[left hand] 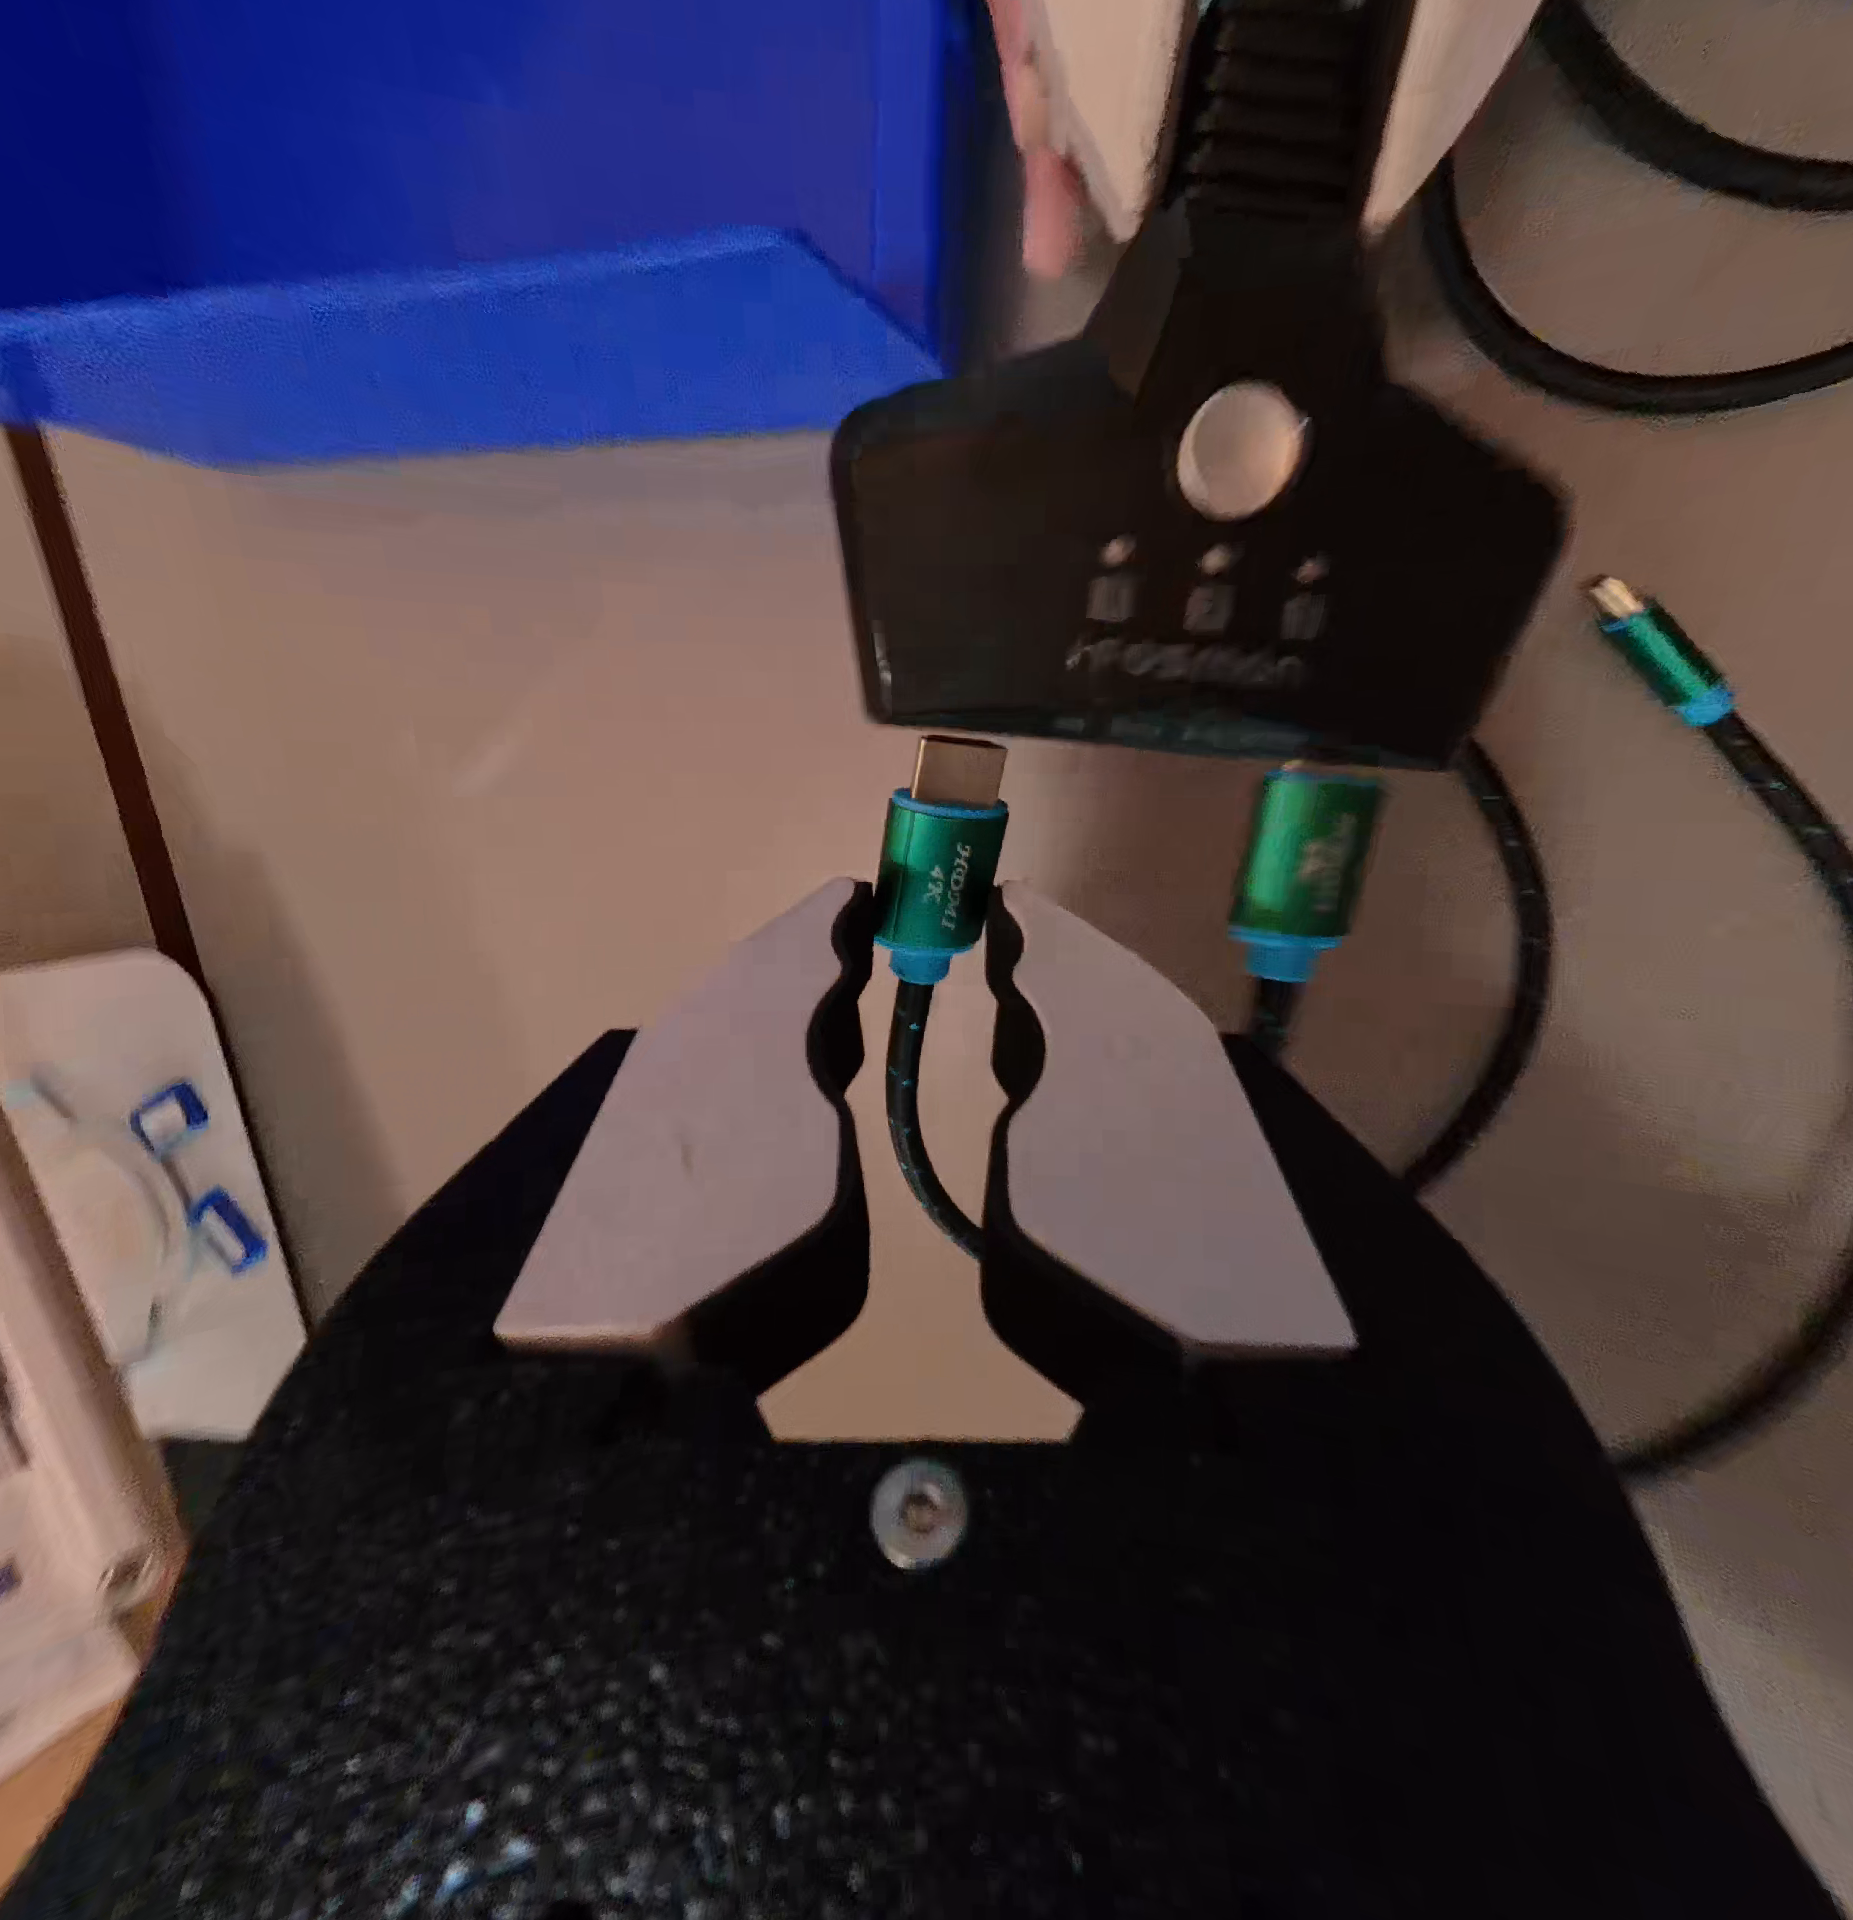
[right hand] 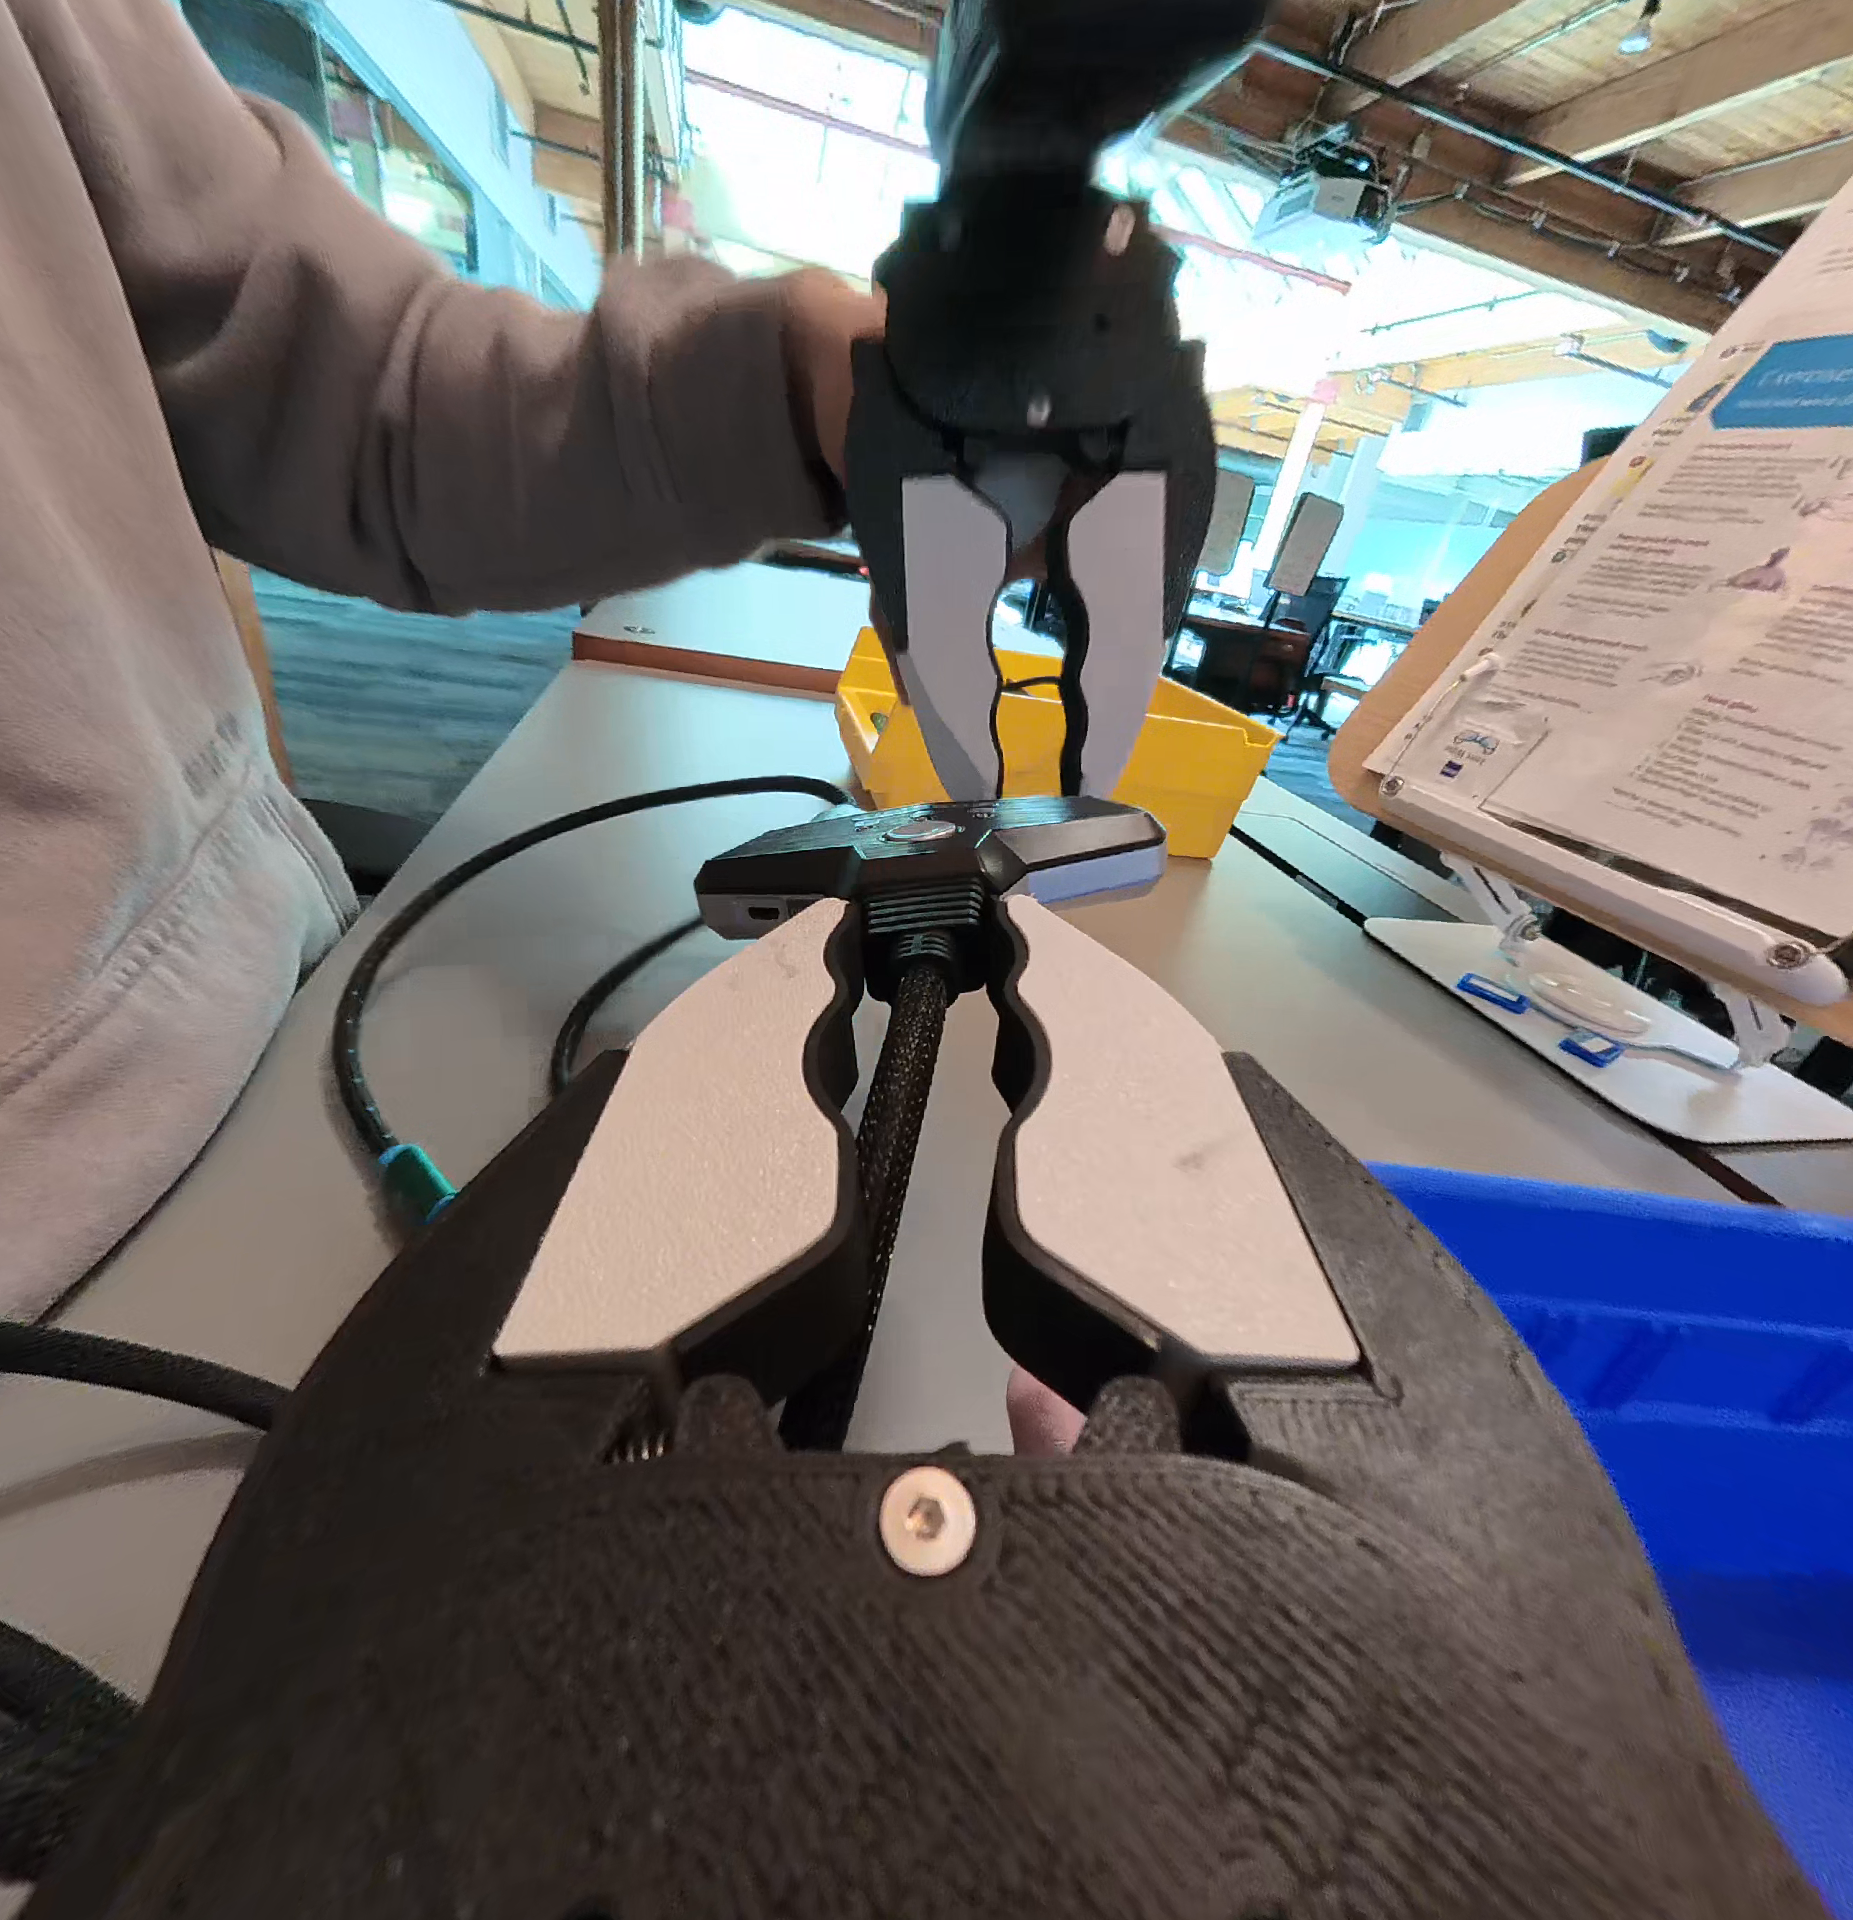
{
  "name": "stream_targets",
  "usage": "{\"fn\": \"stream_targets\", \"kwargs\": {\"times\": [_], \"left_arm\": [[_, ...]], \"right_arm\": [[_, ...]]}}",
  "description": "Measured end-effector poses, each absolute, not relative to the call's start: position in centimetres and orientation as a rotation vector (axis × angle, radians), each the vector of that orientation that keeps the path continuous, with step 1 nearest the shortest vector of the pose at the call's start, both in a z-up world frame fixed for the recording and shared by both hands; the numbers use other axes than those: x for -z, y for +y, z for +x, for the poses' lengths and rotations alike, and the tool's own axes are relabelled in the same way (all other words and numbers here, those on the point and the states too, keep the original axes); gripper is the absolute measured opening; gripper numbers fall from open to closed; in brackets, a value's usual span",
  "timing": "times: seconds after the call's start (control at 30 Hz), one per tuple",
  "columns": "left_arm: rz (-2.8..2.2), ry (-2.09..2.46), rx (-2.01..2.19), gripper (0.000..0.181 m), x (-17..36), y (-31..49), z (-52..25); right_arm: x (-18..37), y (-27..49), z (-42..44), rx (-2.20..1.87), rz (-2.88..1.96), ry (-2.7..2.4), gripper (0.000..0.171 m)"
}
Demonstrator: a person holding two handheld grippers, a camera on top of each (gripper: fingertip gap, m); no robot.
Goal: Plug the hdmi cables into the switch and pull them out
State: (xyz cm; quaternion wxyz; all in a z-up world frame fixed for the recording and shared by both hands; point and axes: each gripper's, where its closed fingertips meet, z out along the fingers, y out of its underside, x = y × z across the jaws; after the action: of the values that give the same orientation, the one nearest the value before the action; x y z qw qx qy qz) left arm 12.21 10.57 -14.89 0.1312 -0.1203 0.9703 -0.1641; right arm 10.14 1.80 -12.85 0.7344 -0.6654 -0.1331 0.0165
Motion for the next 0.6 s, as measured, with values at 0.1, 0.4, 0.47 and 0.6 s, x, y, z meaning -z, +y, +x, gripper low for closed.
{"fn": "stream_targets", "kwargs": {"times": [0.1,0.4,0.47,0.6], "left_arm": [[-0.31,2.776,0.715,0.02,18.2,11.7,12.8],[-0.411,2.607,0.805,0.02,25.6,15.7,14.2],[-0.392,2.581,0.811,0.024,25.6,15.7,14.4],[-0.38,2.54,0.855,0.024,25.6,15.7,14.5]], "right_arm": [[12.6,1.3,10.1,-0.059,-1.432,-0.297,0.022],[13.1,1.4,10.3,-0.081,-1.436,-0.295,0.022],[13.2,1.4,10.4,-0.078,-1.441,-0.292,0.022],[13.1,1.3,10.4,-0.081,-1.436,-0.288,0.022]]}}
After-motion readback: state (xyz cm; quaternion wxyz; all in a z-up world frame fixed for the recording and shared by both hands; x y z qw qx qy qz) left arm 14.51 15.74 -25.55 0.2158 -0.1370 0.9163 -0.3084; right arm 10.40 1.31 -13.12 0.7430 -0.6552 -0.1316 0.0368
